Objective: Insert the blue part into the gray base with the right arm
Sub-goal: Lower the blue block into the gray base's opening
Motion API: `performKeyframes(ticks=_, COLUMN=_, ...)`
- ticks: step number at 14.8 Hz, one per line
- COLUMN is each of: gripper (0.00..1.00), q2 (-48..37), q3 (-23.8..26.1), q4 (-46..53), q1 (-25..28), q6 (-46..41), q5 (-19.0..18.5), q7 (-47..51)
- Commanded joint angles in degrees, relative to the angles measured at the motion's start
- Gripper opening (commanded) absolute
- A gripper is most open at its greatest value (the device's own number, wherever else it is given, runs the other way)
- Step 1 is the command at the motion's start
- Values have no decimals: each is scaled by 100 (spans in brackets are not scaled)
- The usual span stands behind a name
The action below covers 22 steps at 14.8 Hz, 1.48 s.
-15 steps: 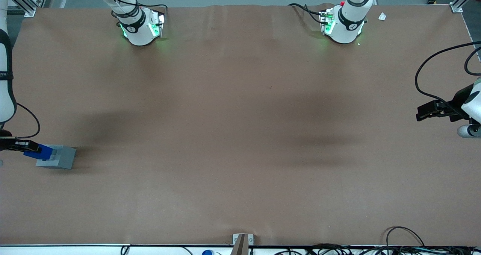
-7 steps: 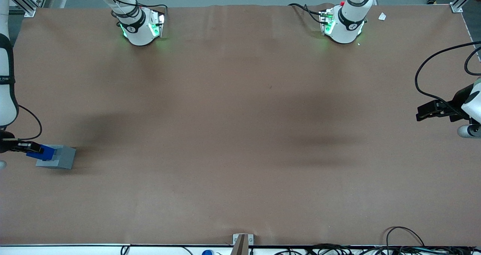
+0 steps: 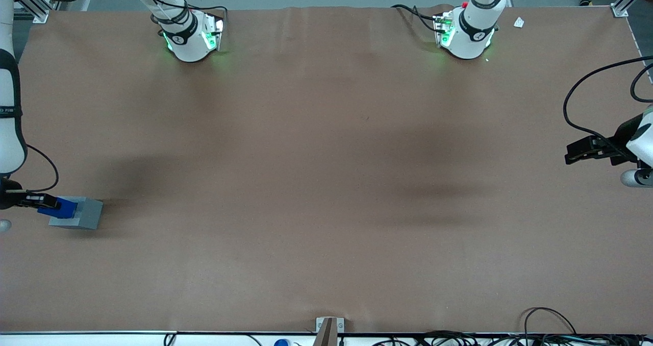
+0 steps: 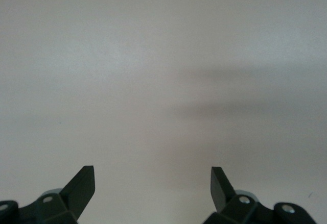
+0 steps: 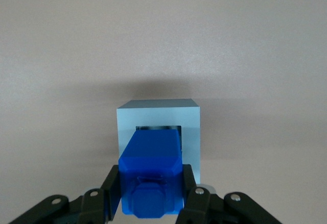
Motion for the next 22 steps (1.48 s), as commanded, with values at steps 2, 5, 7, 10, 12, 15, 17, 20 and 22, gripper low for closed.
performKeyframes(ticks=2, gripper=22, q2=101, q3=112, q4=138, q1=-121, q6=-51, q5=11, q7=-57)
performKeyframes(ticks=5, gripper=22, q2=110, q3=112, q4=138, q1=-121, q6=-51, q5=20, q7=-48)
performKeyframes(ticks=7, gripper=22, q2=118, q3=112, q4=138, q1=-129, q6=-51, q5=20, q7=-48)
performKeyframes(ticks=10, gripper=22, q2=153, q3=112, q4=138, q1=-129, q6=-43, q5=20, q7=-57)
performKeyframes(ticks=12, gripper=22, q2=162, q3=112, q4=138, q1=-129, q6=-43, q5=20, q7=-57)
performKeyframes(ticks=15, gripper=22, q2=171, q3=112, q4=138, q1=-138, q6=-25, q5=20, q7=-66)
performKeyframes(ticks=17, gripper=22, q2=189, q3=112, q4=138, q1=-164, q6=36, q5=20, q7=-66)
performKeyframes(ticks=20, gripper=23, q2=224, q3=112, q4=138, q1=-226, q6=80, q5=29, q7=-66)
performKeyframes(ticks=22, gripper=23, q2=224, q3=112, q4=138, q1=-226, q6=72, q5=29, q7=-39)
